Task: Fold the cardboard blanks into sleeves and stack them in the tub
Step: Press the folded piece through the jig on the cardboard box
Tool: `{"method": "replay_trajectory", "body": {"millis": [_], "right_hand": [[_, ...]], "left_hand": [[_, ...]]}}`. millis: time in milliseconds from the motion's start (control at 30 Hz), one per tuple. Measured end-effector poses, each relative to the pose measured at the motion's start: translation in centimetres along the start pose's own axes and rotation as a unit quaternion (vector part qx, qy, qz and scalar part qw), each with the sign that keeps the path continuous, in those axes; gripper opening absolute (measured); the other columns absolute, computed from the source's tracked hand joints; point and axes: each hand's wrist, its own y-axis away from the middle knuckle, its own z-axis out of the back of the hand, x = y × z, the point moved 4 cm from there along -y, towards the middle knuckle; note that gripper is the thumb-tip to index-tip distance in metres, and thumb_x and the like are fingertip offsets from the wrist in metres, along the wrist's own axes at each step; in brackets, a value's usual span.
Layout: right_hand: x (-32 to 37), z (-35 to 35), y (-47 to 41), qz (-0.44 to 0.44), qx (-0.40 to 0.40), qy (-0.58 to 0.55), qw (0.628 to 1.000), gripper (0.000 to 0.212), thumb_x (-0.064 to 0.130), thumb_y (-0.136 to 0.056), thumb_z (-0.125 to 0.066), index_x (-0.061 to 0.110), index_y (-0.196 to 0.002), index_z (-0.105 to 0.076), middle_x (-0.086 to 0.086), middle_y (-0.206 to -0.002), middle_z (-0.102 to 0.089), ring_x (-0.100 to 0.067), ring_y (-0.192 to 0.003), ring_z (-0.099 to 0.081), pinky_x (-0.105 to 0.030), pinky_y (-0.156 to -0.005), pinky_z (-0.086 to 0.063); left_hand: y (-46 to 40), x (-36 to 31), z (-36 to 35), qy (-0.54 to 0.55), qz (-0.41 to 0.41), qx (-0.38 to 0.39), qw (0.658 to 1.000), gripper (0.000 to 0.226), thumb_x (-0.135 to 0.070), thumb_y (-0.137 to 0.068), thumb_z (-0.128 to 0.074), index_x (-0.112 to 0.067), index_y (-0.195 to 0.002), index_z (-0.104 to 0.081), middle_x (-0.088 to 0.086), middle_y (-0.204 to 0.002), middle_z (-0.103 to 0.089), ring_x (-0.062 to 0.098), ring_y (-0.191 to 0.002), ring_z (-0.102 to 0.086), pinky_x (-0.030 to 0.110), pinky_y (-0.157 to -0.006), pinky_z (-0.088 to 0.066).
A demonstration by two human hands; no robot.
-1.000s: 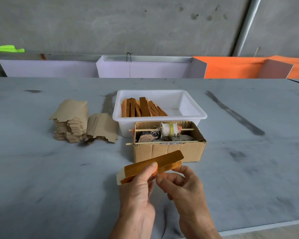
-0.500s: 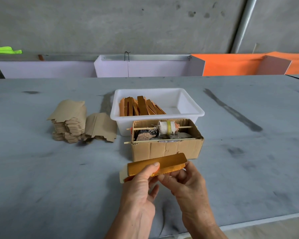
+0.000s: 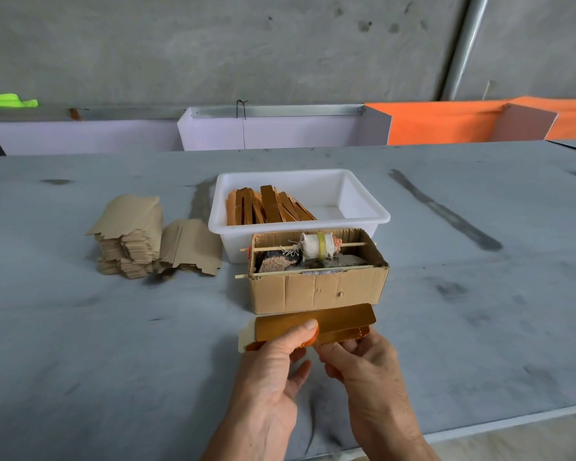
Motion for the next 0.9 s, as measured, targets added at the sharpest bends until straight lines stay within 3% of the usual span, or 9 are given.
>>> {"method": "replay_trajectory", "body": {"millis": [133,233,300,367,500,633,767,900], "right_hand": [[-0.7,0.3,0.1,-0.056,-0.002,-0.034,0.998,0.038,-0.016,-0.074,-0.060,0.016,-0.054,-0.065,-0.002,-0.052,-0.054,-0.013,-0.053,-0.048,-0.026,-0.057,-0.040],[-0.9,-0.5,0.4,-0.114,0.012,-0.093,0.989,0.016,-0.003,-0.064,-0.066,0.013,-0.063,-0.070,-0.006,-0.066,-0.065,-0.012,-0.060,-0.057,-0.027,-0.062,-0.040],[-1.2,-1.0,0.6,-0.150,-0.004,-0.138,0.979,0.006,0.007,-0.060,-0.069,0.012,-0.060,-0.071,-0.005,-0.064,-0.067,-0.009,-0.053,-0.061,-0.024,-0.057,-0.043],[-1.5,-1.1,0.6,-0.170,-0.038,-0.160,0.972,0.010,0.006,-0.064,-0.069,0.012,-0.056,-0.070,-0.005,-0.057,-0.065,-0.009,-0.047,-0.059,-0.021,-0.048,-0.044],[-1.4,-0.5,0.1,-0.168,-0.100,-0.112,0.974,0.018,0.004,-0.078,-0.069,0.014,-0.063,-0.063,-0.001,-0.056,-0.063,-0.008,-0.049,-0.056,-0.026,-0.059,-0.037],[-1.5,-0.1,-0.4,-0.167,-0.114,-0.091,0.975,0.019,0.005,-0.077,-0.070,0.016,-0.065,-0.061,0.000,-0.060,-0.065,-0.013,-0.064,-0.058,-0.031,-0.067,-0.037],[-1.4,-0.4,-0.4,-0.174,-0.112,-0.113,0.972,0.016,0.003,-0.076,-0.069,0.017,-0.071,-0.063,-0.001,-0.072,-0.071,-0.015,-0.075,-0.063,-0.032,-0.068,-0.038],[-1.3,-0.4,-0.8,-0.163,-0.141,-0.090,0.972,0.016,0.002,-0.076,-0.070,0.016,-0.075,-0.064,0.002,-0.065,-0.070,-0.014,-0.069,-0.063,-0.030,-0.065,-0.038]], "left_hand": [[-0.2,-0.1,0.1,0.005,0.001,-0.005,1.000,0.056,-0.007,-0.039,-0.075,-0.010,-0.093,-0.061,0.011,-0.089,-0.066,0.021,-0.079,-0.058,0.032,-0.060,-0.045],[-0.5,-0.2,0.1,0.007,-0.006,-0.007,1.000,0.054,-0.005,-0.040,-0.075,-0.010,-0.093,-0.063,0.012,-0.090,-0.067,0.021,-0.080,-0.059,0.031,-0.059,-0.046],[-0.3,-0.1,-0.1,0.006,-0.005,0.006,1.000,0.051,-0.007,-0.042,-0.075,-0.009,-0.092,-0.064,0.011,-0.084,-0.067,0.021,-0.074,-0.059,0.031,-0.059,-0.046],[-0.1,0.1,-0.3,0.007,-0.007,0.019,1.000,0.047,-0.011,-0.046,-0.075,-0.009,-0.092,-0.065,0.011,-0.079,-0.067,0.021,-0.068,-0.058,0.030,-0.059,-0.045],[0.3,0.0,0.3,-0.002,-0.034,0.033,0.999,0.033,-0.022,-0.052,-0.078,-0.011,-0.081,-0.065,0.007,-0.072,-0.063,0.019,-0.068,-0.054,0.029,-0.058,-0.046],[0.4,0.1,0.7,-0.023,-0.058,0.031,0.998,0.010,-0.001,-0.066,-0.072,-0.004,-0.070,-0.063,0.006,-0.057,-0.060,0.015,-0.054,-0.051,0.022,-0.046,-0.047],[0.3,0.1,0.8,-0.040,-0.063,0.017,0.997,0.010,0.005,-0.072,-0.069,-0.002,-0.069,-0.063,0.007,-0.055,-0.060,0.015,-0.049,-0.053,0.021,-0.044,-0.047],[0.1,0.0,0.5,-0.054,-0.058,0.021,0.997,0.010,0.003,-0.074,-0.070,-0.003,-0.068,-0.065,0.008,-0.055,-0.062,0.012,-0.044,-0.056,0.021,-0.043,-0.048]]}}
